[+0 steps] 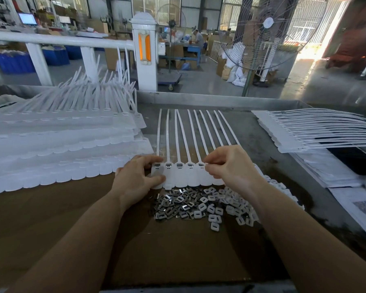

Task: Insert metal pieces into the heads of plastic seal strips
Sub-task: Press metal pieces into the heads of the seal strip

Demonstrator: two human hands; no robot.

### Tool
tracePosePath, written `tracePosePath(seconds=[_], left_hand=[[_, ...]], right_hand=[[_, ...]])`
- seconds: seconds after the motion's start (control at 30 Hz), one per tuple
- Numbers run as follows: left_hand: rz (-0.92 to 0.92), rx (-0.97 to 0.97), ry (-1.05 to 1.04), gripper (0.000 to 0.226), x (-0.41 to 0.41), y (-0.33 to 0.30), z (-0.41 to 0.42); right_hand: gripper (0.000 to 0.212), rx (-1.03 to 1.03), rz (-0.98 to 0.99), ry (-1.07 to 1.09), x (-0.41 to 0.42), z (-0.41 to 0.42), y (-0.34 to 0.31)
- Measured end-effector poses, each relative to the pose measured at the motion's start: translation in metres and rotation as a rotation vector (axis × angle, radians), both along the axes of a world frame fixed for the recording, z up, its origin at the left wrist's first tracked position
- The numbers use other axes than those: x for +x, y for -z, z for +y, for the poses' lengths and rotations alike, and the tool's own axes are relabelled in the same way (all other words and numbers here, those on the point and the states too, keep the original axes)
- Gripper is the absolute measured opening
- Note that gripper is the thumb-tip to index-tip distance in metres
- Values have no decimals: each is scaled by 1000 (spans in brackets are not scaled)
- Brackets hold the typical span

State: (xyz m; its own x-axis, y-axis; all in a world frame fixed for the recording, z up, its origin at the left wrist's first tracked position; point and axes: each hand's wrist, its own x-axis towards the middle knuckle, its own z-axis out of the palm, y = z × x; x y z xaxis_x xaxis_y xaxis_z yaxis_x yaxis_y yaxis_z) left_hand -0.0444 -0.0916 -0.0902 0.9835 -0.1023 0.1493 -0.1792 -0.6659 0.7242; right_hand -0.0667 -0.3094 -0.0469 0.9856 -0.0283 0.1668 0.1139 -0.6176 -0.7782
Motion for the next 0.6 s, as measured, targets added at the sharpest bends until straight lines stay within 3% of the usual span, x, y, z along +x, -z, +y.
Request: tracePosePath(seconds=[0.17,0.6], left_hand=[[7,-40,-6,43,-1,1,1],[16,-69,5,40,-1,1,0]], right_hand=[[19,-48,-6,5,8,-8,0],[13,-308,21,75,36,-17,4]])
